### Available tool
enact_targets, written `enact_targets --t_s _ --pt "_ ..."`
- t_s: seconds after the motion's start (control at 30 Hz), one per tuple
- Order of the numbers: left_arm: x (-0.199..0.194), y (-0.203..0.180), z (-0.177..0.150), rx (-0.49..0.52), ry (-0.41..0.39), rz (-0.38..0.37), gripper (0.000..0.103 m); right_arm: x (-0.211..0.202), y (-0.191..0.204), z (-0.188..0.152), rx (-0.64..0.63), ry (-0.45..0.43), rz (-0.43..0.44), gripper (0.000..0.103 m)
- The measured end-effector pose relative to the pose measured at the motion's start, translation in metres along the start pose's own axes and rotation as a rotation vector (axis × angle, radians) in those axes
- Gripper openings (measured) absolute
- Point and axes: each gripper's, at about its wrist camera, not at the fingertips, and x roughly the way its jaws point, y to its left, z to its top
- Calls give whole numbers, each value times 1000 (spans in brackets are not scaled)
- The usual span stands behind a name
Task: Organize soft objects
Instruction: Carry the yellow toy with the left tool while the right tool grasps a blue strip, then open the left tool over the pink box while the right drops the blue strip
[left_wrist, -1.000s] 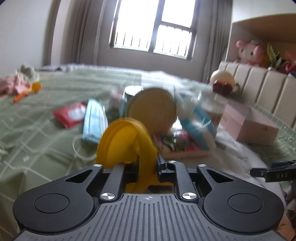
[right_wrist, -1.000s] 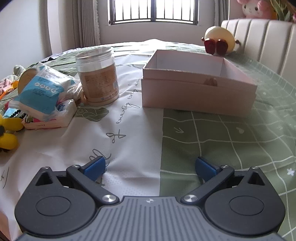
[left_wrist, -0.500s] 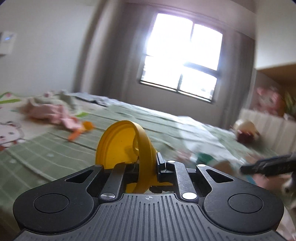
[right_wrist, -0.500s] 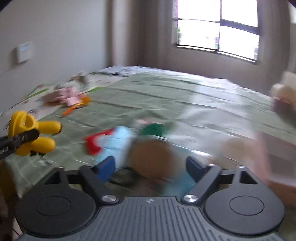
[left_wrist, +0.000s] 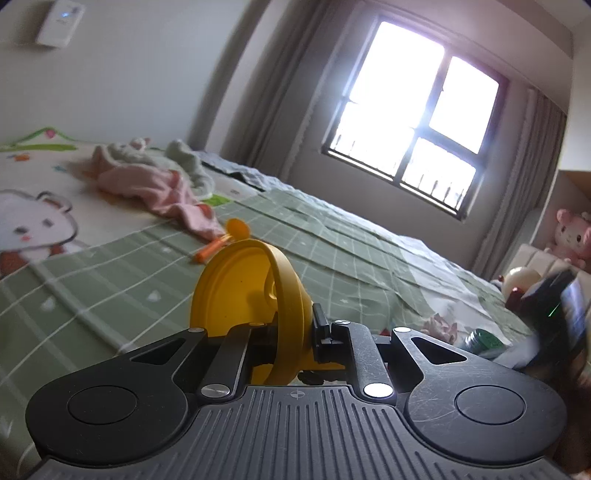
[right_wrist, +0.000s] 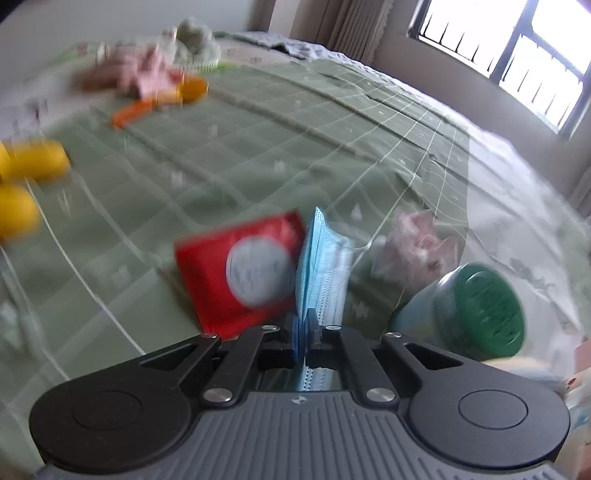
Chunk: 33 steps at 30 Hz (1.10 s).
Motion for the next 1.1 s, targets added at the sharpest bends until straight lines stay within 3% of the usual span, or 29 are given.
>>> enact_targets --t_s 0.1,0.23,0.33,0.4,0.53,0.6,0.7,0.77,0.83,0.9,0.97,1.03,1.1 --pt "10 -27 21 50 -19 -38 15 -61 -46 26 87 -125 76 3" --pt "19 -95 53 148 -69 -144 15 -142 -122 35 168 -265 64 3" --pt "22 -164 72 211 -91 -269 15 -200 -190 22 227 -358 4 3" --pt "25 -219 80 256 -92 -373 15 -232 -235 6 243 -420 -83 3" --pt "39 -330 80 316 -41 -574 15 -270 -315 -34 287 -454 -211 3" --pt "54 -385 73 339 4 -657 15 -274 -348 -59 321 -436 -255 3" --pt "96 -454 53 307 117 -752 16 -265 -391 -95 394 -397 -250 3" --pt "133 -487 30 235 237 -804 16 -247 -415 -121 443 -363 -235 3" --pt "174 -513 -3 148 416 -854 19 -226 -432 -145 467 -310 -203 5" --pt "217 -525 -40 109 612 -823 20 -201 -442 -167 484 -236 -203 9" --pt "242 -535 -77 177 740 -718 21 -186 -449 -188 507 -197 -211 17" --pt "250 -545 -100 302 758 -616 22 -185 -457 -206 549 -200 -220 20" --pt "250 -539 -103 314 725 -626 22 -192 -459 -218 573 -224 -199 23"
